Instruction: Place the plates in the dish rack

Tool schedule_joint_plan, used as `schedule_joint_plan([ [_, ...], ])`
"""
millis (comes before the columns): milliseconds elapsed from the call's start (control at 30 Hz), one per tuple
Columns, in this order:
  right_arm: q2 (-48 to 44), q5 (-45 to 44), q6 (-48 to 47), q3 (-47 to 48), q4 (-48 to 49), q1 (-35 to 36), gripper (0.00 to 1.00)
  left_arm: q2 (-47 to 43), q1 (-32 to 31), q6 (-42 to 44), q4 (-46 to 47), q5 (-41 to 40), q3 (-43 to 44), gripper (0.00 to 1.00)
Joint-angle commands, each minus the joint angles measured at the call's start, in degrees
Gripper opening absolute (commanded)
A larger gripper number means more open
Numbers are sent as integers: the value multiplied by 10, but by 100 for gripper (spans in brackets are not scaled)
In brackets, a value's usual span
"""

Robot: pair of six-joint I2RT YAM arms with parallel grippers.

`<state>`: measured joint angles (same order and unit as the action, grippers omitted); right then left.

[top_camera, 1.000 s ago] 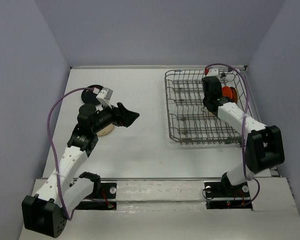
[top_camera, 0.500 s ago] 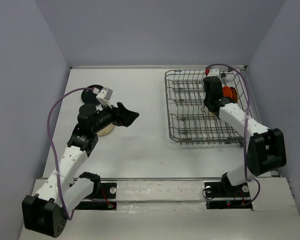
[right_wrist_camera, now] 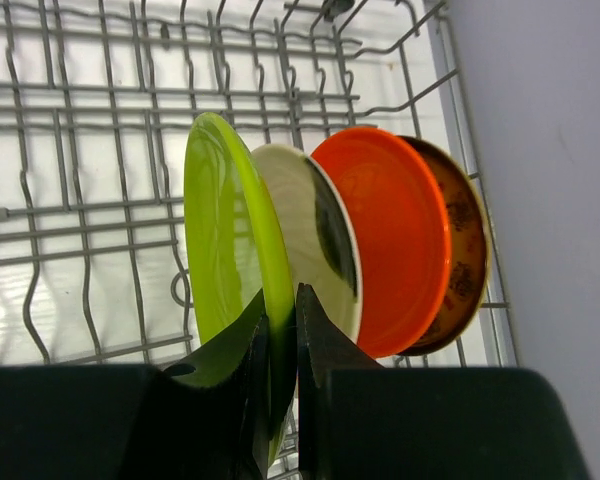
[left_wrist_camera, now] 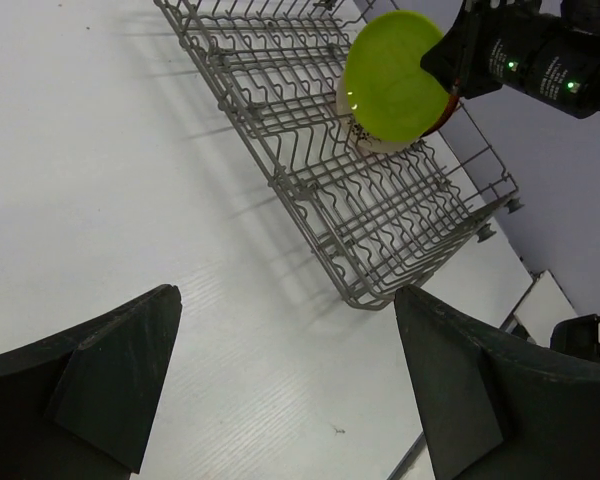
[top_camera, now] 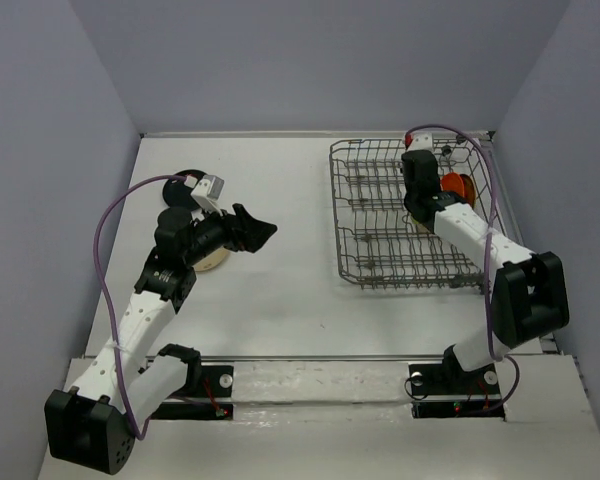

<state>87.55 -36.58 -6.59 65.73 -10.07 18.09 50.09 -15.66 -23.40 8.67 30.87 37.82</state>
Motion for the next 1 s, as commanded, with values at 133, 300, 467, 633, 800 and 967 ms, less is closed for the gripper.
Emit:
schedule_joint_plan([
  [133, 3, -13, -5, 4, 30, 3, 7, -3, 5, 5, 14, 3, 16, 99],
  [300, 11, -13, -2, -3, 34, 3, 7, -3, 6, 4, 13, -1, 16, 99],
  [467, 35, 0, 15, -12, 38, 3, 7, 5, 6, 15, -20, -58, 23, 99],
  [633, 48, -9, 26, -11, 40, 3, 22, -4, 6, 30, -73, -191, 39, 99],
  [800, 18, 20, 47, -10, 38, 3, 55, 4, 17, 22, -86, -237, 44, 99],
  [967, -41, 58, 64, -17, 21, 3, 71, 26, 39, -26, -67, -241, 54, 99],
])
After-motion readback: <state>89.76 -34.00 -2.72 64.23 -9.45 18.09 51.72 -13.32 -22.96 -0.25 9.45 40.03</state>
